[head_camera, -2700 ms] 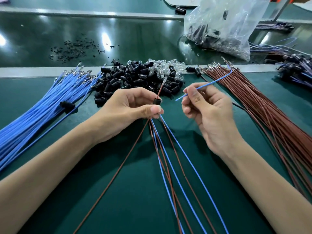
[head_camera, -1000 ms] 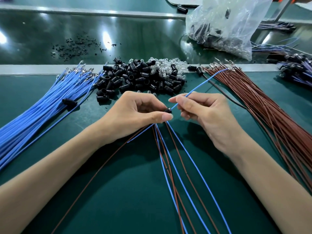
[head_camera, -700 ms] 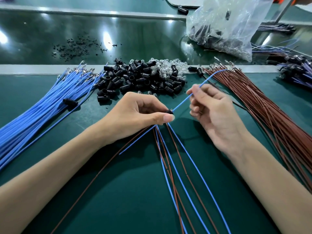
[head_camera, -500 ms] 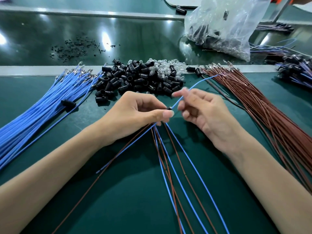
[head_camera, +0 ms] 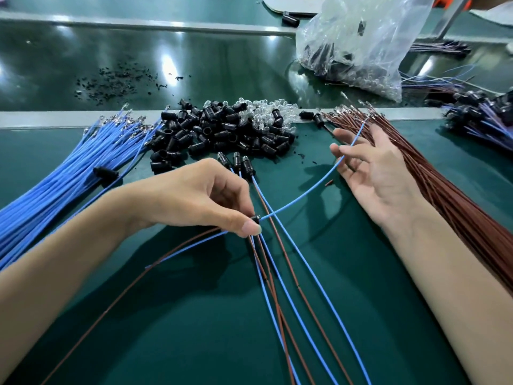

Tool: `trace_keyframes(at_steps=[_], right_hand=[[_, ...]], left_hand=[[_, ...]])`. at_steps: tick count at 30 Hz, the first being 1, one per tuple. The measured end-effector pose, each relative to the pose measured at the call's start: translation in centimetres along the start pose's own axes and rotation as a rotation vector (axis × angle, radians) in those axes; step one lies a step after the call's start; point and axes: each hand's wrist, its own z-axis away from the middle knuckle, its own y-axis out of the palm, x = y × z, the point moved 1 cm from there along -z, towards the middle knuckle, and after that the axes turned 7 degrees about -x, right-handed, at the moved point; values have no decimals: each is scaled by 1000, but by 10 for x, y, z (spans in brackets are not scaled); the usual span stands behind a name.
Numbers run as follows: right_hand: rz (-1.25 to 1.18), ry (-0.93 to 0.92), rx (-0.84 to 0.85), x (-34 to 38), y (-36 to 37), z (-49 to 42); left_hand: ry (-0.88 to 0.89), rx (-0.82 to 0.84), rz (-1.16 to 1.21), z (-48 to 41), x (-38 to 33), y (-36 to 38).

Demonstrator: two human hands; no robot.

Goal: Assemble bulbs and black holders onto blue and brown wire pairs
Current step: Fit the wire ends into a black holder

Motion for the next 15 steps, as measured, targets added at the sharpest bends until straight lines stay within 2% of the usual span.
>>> trace_keyframes(at_steps=[3, 7, 12, 15], right_hand=[[49, -31, 49, -1, -1, -1], [53, -74, 150, -6, 3, 4], [-59, -26, 115, -6, 7, 6], [75, -84, 66, -4, 4, 5]], left_hand=[[25, -6, 52, 0, 1, 1], [75, -149, 99, -4, 4, 5], [71, -183, 89, -6, 7, 4], [75, -211, 108, -5, 7, 0]])
